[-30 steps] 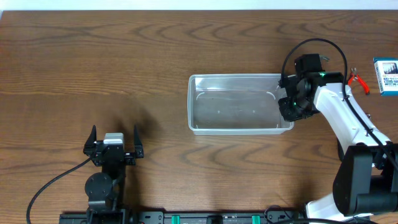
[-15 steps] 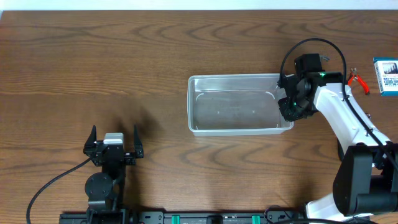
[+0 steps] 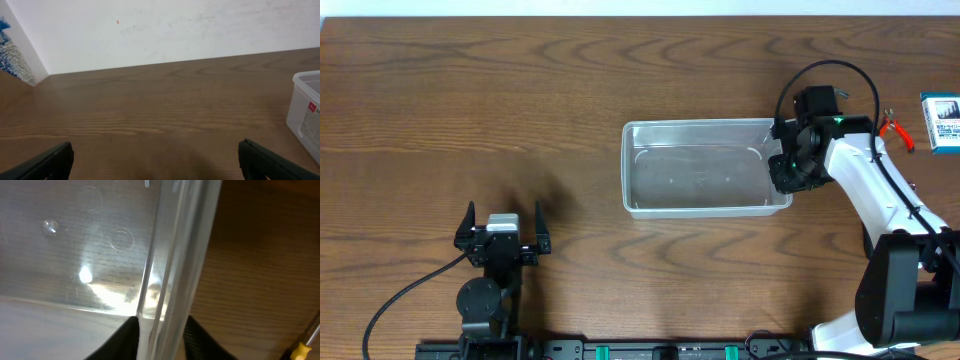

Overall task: Pack container
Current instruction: 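Release the container rim and lift the right gripper away, then move the right gripper over the orange-handled hammer and lower, then close the right gripper on the hammer handle and lift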

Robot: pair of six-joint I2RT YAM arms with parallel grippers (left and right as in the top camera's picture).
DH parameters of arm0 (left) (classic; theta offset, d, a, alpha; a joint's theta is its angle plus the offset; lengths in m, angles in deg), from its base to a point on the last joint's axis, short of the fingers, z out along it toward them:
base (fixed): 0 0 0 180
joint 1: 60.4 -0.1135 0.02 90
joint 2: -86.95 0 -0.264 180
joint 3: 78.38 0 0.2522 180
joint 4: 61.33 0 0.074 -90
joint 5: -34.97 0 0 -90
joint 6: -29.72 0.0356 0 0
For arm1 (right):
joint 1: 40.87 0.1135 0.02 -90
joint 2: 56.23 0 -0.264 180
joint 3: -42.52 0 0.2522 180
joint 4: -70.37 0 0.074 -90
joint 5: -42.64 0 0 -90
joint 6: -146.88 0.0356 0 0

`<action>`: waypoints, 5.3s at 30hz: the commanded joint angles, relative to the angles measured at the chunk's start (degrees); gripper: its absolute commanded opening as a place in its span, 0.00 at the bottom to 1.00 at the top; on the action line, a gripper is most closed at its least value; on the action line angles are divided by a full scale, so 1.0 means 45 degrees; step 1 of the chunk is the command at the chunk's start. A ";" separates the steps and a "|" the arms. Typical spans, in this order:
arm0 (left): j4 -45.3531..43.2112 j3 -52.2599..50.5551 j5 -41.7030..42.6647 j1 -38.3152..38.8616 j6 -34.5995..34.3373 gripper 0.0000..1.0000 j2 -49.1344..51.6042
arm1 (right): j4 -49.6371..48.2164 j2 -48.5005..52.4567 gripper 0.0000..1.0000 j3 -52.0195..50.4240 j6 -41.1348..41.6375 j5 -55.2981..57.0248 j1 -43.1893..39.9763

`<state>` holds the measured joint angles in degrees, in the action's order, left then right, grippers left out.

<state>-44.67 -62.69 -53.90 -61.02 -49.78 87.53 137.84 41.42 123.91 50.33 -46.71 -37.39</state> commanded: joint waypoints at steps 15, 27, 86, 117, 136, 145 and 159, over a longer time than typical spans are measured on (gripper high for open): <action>0.0223 -0.0379 -0.0063 0.0015 -0.0063 0.98 -0.0068 | -0.0330 -0.0044 0.63 -0.0015 0.2958 0.0083 -0.0117; 0.0228 -0.0379 -0.0063 0.0015 -0.0063 0.98 -0.0068 | 0.1627 -0.0049 0.99 0.3565 0.2909 -0.0646 -0.0194; 0.0223 -0.0379 -0.0063 0.0015 -0.0063 0.98 -0.0068 | 0.4342 1.0282 0.99 1.5227 -0.2181 -0.0306 -0.3949; 0.0228 -0.0379 -0.0063 0.0015 -0.0063 0.98 -0.0068 | 0.3721 1.1400 0.99 1.5208 -0.1243 -0.0884 -0.3988; 0.0223 -0.0379 -0.0063 0.0015 -0.0063 0.98 -0.0068 | 0.3866 1.1642 0.99 1.5203 -0.1656 0.0092 -0.3983; 0.0228 -0.0379 -0.0063 0.0015 -0.0063 0.98 -0.0068 | 0.3827 1.1667 0.99 1.5203 -0.1894 -0.0345 -0.3973; 0.0223 -0.0379 -0.0063 0.0015 -0.0063 0.98 -0.0068 | 0.3954 1.1973 0.99 1.5193 -0.1899 -0.0340 -0.3973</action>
<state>-44.67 -62.69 -53.90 -61.02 -49.78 87.53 155.46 93.35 191.58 42.55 -47.81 -55.42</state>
